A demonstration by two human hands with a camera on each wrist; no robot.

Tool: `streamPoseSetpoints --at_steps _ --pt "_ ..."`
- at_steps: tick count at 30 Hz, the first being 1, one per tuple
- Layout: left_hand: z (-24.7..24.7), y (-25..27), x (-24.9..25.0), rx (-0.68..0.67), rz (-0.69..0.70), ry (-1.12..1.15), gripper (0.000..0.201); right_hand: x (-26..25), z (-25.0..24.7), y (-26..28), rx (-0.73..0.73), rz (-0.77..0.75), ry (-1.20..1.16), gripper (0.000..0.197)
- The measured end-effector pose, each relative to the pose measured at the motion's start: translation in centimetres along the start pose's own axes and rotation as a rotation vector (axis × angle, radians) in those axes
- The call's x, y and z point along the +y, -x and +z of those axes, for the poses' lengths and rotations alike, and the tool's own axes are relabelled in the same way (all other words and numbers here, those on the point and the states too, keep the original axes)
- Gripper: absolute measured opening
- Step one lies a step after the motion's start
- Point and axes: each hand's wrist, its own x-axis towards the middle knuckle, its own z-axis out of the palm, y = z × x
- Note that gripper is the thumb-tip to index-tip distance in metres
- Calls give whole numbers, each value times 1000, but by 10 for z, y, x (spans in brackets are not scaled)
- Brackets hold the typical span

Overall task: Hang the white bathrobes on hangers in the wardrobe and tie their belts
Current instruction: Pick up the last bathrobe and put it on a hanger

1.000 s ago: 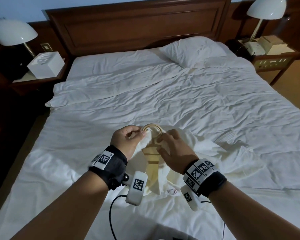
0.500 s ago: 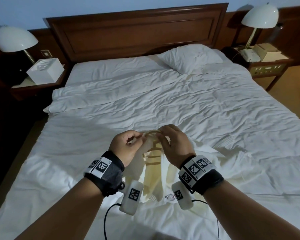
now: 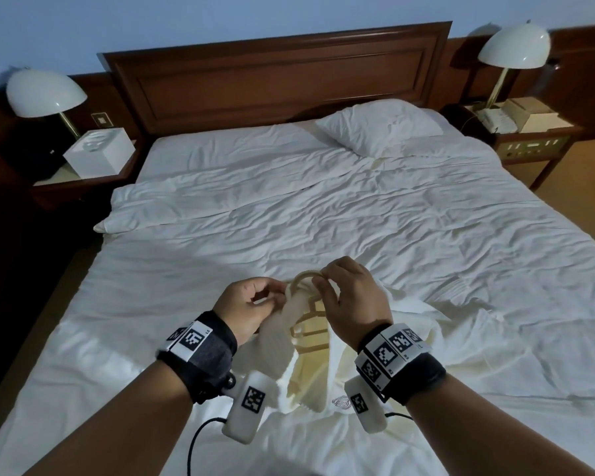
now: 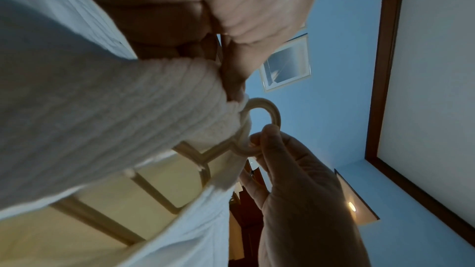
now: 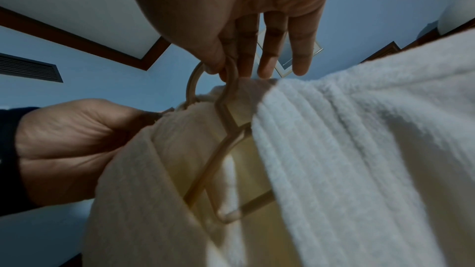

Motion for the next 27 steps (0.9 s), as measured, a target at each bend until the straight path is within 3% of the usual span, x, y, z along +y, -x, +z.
streamPoseSetpoints --at_steps 8,12,17,23,27 --pt "11 0 5 131 -37 144 14 -5 7 5 44 -22 -71 12" --pt "7 0 -1 147 14 76 14 3 7 3 -80 60 -178 16" --pt "12 1 -2 199 18 137 13 2 -1 4 -262 298 -391 22" --pt "19 4 2 85 4 325 15 4 -5 5 -264 333 -421 29" --pt "13 2 0 25 -16 289 23 6 -2 8 -250 286 -439 23"
